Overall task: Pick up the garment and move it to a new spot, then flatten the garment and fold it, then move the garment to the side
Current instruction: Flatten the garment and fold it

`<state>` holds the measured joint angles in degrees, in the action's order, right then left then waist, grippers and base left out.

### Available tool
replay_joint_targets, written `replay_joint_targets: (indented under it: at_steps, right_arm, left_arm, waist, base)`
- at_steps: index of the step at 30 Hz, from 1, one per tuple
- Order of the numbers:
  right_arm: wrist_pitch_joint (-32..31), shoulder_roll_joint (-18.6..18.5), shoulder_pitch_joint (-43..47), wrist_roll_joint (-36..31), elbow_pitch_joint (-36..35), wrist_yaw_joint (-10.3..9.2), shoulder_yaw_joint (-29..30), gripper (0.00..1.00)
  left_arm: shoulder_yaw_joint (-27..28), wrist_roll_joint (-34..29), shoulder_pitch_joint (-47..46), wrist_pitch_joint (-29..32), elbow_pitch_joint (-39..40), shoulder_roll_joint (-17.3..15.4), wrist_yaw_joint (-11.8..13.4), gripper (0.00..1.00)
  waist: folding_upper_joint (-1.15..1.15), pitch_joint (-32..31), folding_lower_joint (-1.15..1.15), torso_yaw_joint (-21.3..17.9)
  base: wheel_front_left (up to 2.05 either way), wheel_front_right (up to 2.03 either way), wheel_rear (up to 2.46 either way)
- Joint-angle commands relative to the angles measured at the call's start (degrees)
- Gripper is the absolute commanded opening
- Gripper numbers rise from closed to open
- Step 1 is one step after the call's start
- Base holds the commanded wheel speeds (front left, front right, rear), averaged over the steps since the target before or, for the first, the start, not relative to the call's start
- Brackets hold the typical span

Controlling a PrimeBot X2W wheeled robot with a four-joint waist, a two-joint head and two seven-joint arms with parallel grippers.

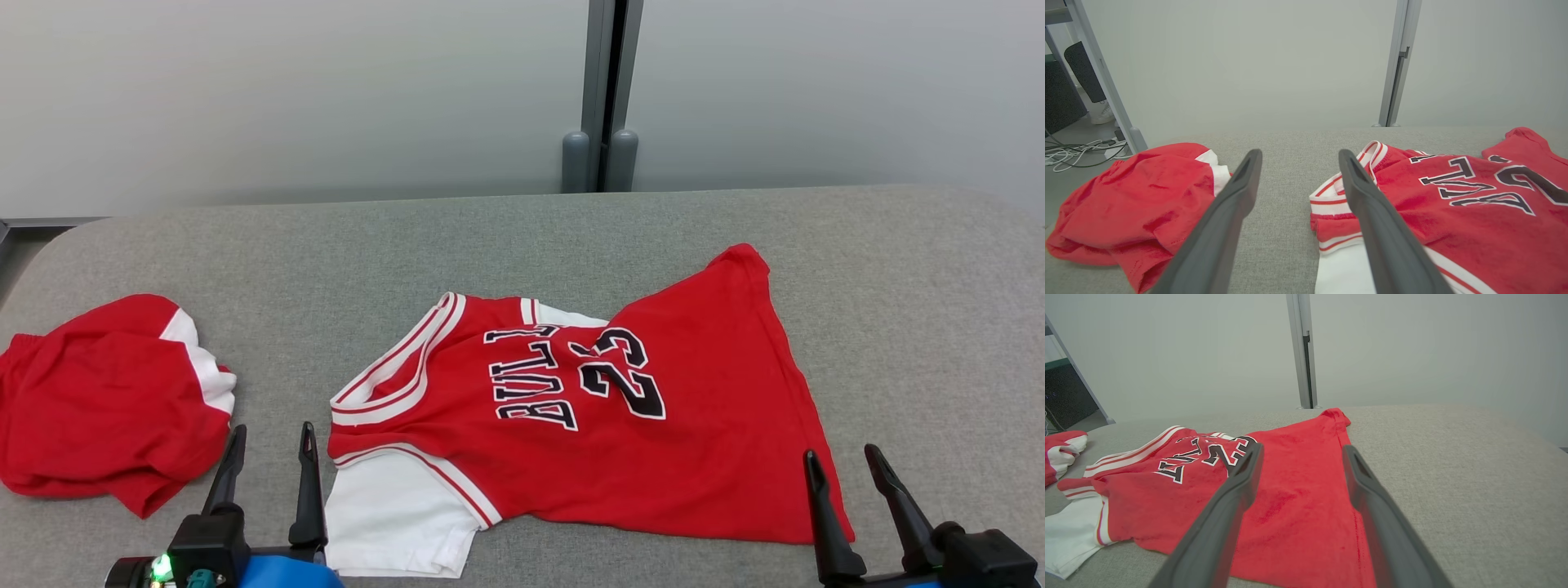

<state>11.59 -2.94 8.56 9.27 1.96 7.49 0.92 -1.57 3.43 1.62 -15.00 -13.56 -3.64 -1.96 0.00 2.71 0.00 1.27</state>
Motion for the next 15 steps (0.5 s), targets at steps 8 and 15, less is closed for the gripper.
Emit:
replay_joint_targets:
  at_steps: [8,15]
  right_arm:
    - [-1.1,0.0,-1.2,-1.3,3.4,0.01,2.0,1.0]
    - [-0.3,0.0,-4.0,-1.8,12.2,0.02,4.7,1.0]
  left_arm:
    - [-1.4,1.1,0.6,-0.3,-3.7,0.2,-0.5,1.0]
    - [-2.3,2.4,-1.0,-0.3,-11.5,0.3,-0.9,1.0]
  waist:
    - [0.0,0.5,0.0,-0.2]
    - [0.0,1.7,0.0,-0.2]
  base:
    - [0.0,0.0,0.0]
    - [0.0,0.0,0.0]
